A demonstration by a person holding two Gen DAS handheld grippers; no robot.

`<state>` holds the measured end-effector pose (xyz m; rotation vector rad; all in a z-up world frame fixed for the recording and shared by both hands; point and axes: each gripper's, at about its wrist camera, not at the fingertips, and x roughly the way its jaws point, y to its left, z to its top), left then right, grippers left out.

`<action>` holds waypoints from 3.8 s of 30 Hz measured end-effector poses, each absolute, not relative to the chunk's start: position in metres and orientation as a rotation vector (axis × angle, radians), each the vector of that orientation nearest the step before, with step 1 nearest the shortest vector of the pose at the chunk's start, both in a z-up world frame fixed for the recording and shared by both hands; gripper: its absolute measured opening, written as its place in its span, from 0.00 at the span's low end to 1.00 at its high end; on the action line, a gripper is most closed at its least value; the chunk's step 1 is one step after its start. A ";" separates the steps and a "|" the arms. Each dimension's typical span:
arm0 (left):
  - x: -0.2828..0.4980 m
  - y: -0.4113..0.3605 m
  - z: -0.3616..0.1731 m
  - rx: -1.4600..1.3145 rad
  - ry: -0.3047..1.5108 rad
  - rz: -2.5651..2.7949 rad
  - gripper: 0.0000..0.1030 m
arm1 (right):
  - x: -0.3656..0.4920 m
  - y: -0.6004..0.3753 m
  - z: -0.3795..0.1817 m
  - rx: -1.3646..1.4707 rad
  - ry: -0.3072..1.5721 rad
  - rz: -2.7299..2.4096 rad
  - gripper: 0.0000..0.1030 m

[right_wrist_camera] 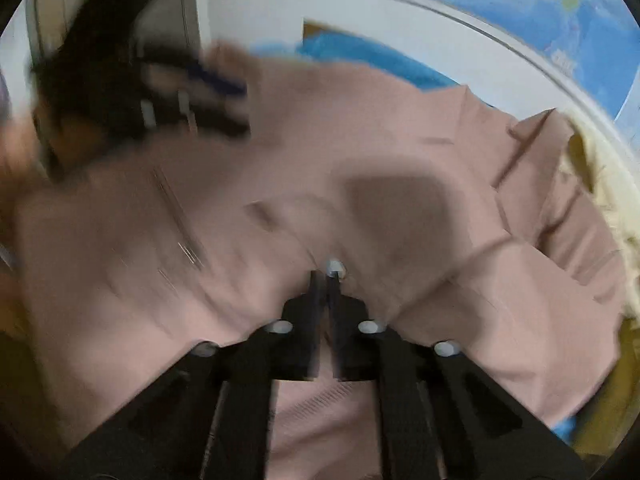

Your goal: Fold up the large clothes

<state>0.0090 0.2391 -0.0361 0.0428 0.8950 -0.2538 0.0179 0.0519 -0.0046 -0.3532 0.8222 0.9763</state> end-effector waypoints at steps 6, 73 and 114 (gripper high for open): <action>-0.002 0.286 -0.002 -0.081 0.795 -0.185 0.62 | 0.068 0.097 0.048 0.103 0.817 1.123 0.06; -0.046 0.370 -0.005 -0.023 0.808 0.166 0.71 | -0.021 0.255 -0.036 -0.116 1.087 1.483 0.71; 0.016 0.246 -0.046 0.076 0.851 -0.039 0.70 | 0.067 0.007 -0.040 -0.111 0.859 0.772 0.46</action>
